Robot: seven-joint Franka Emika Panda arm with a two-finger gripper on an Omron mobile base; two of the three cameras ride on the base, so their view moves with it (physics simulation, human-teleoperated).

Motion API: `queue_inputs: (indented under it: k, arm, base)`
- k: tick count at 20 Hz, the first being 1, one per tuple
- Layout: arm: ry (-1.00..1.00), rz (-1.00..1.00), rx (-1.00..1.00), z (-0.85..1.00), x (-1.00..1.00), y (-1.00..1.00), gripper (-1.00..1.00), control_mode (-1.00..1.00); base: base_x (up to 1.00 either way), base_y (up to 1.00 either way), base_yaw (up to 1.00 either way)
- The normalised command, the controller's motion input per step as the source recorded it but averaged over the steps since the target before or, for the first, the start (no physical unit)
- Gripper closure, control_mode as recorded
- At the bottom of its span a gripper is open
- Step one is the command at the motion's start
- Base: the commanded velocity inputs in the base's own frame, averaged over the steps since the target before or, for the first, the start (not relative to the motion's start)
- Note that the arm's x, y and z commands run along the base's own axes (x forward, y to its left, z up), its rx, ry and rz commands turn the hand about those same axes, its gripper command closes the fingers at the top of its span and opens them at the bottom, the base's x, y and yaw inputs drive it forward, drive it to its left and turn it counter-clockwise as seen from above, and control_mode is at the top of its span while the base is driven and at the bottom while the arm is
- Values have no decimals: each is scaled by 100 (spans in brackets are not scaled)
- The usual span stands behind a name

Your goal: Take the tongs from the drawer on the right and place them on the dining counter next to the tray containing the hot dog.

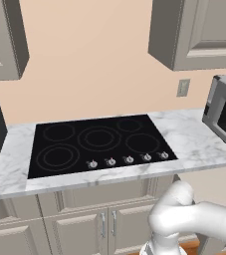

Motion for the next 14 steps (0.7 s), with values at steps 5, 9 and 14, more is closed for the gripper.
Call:
queue_inputs:
  k: [5,9,14]
  arm:
    - [0,0,0,-38,1,-14,-100,-100]
    - [0,0,0,-32,4,-10,-100,-100]
    - [0,0,0,-26,7,-8,-100,-100]
  base:
    - [0,0,0]
    - [0,0,0]
    - [0,0,0]
